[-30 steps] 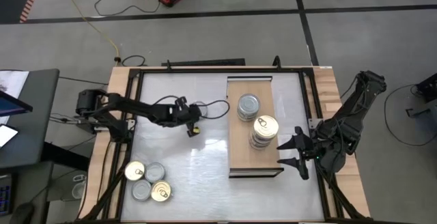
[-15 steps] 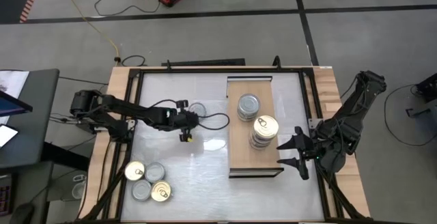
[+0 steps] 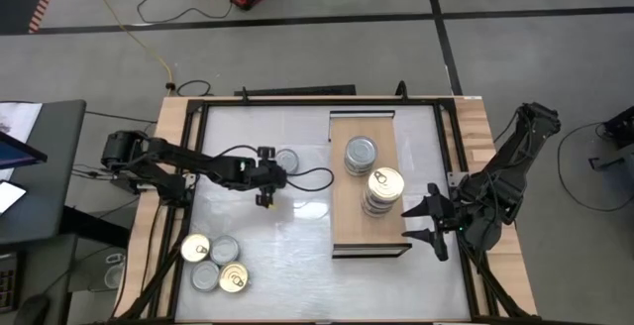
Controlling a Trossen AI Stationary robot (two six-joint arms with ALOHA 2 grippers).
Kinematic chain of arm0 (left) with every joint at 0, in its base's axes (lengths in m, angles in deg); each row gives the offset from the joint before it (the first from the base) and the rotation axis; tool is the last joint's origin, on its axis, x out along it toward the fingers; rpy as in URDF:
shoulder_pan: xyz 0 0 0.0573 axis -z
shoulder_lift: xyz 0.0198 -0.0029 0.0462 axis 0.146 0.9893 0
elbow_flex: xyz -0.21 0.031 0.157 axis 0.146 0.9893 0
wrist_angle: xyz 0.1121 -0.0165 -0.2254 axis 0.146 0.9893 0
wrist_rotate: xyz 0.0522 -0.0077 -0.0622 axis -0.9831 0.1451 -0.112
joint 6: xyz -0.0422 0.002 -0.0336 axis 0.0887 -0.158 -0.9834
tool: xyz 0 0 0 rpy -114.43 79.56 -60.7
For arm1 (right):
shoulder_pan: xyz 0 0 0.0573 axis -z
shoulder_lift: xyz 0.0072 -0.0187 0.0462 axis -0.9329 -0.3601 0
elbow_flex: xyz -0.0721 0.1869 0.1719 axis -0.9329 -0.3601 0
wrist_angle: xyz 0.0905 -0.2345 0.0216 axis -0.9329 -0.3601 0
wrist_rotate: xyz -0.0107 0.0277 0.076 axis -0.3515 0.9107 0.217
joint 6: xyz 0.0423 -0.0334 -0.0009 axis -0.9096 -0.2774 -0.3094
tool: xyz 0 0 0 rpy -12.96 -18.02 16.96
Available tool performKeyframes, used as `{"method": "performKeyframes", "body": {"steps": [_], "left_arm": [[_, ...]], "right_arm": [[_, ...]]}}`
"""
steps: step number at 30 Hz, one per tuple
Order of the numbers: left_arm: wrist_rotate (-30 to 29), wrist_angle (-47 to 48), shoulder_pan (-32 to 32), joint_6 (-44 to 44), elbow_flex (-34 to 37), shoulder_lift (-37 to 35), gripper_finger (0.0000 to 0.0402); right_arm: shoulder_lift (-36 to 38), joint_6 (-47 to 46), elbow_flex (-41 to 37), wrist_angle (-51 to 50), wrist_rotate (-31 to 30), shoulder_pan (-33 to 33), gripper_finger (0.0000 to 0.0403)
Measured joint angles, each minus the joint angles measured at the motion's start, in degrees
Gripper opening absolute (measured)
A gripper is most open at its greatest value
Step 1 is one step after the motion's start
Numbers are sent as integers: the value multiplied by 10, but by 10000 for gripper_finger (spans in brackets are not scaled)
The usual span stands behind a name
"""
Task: Stack canned seafood by type on shelf
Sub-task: Stack the green tuna can on top of the green tuna can
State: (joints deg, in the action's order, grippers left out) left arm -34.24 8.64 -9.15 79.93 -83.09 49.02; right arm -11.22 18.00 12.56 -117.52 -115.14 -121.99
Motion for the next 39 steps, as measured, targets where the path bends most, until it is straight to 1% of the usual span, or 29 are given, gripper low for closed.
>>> {"method": "performKeyframes", "body": {"steps": [5, 9, 14, 18, 19, 22, 24, 26, 28, 34, 36, 39], "left_arm": [[-4, -37, 0, 64, 35, 0, 116], [-14, -59, 0, 64, 50, -1, 90], [-12, -59, 2, 52, 51, -1, 51], [-14, -50, 17, 57, 44, -7, 24], [-19, -54, 20, 61, 41, -10, 18], [-68, -60, 23, 62, 31, -13, 11], [-81, -59, 22, 63, 30, -12, 16], [-59, -61, 19, 78, 29, -12, 32], [-42, -67, 14, 83, 32, -10, 56], [-47, -75, 4, 104, 34, -1, 134], [-43, -71, -2, 115, 34, 0, 147], [-33, -74, -14, 124, 34, 0, 149]], "right_arm": [[0, 0, 0, 0, 0, 0, 260], [0, 7, 0, 5, 0, 0, 260], [0, 7, 0, 5, -1, 0, 260], [0, 7, 0, 5, -1, 0, 260], [0, 7, 0, 5, -2, 0, 260], [0, 7, 0, 5, -2, 0, 260], [0, 7, 0, 5, -2, 0, 260], [0, 8, 0, 5, -2, 1, 260], [0, 8, 0, 5, -2, 4, 260], [0, 9, 0, 5, -2, 12, 260], [0, 9, 0, 4, -2, 11, 260], [0, 9, 0, 4, -2, 11, 260]]}}
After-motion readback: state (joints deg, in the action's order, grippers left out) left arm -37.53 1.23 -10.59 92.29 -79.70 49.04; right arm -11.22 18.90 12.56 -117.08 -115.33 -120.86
